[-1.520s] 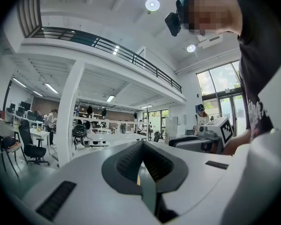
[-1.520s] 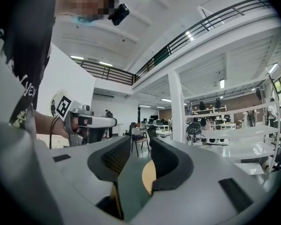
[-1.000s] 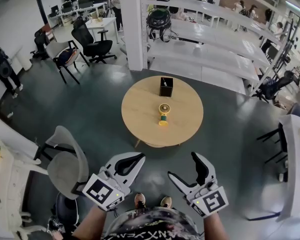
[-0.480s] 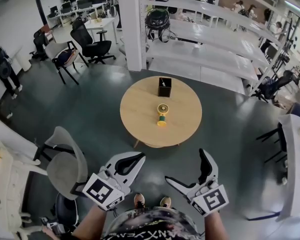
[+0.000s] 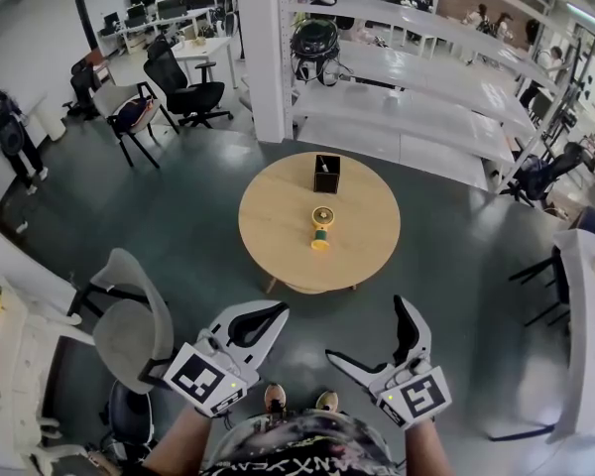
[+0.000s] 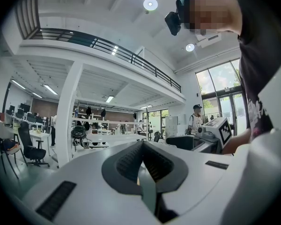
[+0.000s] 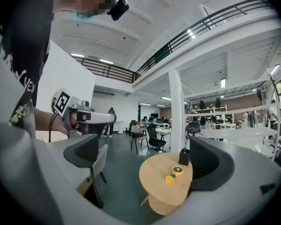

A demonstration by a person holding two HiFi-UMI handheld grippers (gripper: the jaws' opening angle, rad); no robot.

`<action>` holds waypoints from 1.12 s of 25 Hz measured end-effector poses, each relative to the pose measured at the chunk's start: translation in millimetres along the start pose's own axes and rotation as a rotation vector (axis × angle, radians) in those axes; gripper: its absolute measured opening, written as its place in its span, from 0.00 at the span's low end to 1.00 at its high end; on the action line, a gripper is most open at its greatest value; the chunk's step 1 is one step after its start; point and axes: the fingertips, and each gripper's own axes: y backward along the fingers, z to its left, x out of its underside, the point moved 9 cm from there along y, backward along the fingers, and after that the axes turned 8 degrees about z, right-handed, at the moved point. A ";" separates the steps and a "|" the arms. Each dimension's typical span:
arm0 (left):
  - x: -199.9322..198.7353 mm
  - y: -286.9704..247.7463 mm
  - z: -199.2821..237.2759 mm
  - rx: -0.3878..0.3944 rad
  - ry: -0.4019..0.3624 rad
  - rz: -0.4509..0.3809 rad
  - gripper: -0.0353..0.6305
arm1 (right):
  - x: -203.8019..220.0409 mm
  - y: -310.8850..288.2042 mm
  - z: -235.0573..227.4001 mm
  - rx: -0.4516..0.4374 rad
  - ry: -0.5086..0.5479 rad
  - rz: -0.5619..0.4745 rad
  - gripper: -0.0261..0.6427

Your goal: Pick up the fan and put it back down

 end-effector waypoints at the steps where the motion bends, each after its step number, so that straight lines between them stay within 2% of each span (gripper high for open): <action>1: -0.4 -0.3 -1.7 -0.002 -0.002 0.000 0.08 | 0.4 1.3 -0.6 -0.001 0.002 -0.002 0.92; 28: -2.7 -16.2 -91.8 -0.047 -0.038 0.019 0.08 | 22.9 70.5 -19.6 -0.004 0.028 -0.020 0.92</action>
